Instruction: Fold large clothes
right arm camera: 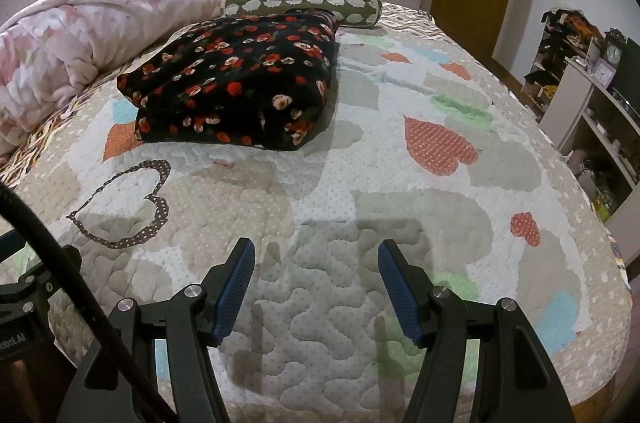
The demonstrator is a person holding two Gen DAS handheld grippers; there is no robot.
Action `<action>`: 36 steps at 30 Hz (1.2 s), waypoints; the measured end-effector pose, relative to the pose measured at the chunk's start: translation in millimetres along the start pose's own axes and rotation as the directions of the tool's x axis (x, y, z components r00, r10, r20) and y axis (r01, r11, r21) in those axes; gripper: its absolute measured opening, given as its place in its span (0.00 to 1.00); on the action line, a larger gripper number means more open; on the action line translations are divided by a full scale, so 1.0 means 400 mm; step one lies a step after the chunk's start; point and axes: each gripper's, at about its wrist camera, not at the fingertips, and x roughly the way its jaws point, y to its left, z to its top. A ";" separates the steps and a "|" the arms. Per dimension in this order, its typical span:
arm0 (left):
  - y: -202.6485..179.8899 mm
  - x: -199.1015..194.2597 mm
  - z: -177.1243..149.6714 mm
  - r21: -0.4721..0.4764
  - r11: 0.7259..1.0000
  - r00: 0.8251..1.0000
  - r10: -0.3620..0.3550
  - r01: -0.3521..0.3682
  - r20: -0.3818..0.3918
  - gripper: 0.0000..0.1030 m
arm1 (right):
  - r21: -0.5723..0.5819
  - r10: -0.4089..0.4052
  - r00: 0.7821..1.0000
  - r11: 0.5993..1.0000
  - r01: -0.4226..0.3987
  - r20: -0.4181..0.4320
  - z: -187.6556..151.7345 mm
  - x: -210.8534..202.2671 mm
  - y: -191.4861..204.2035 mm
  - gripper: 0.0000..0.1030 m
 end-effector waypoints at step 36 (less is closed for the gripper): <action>-0.009 0.010 -0.012 0.006 1.000 1.000 -0.004 0.004 -0.016 1.00 | -0.018 0.023 1.000 1.000 -0.023 -0.004 0.017 0.008 0.031 0.67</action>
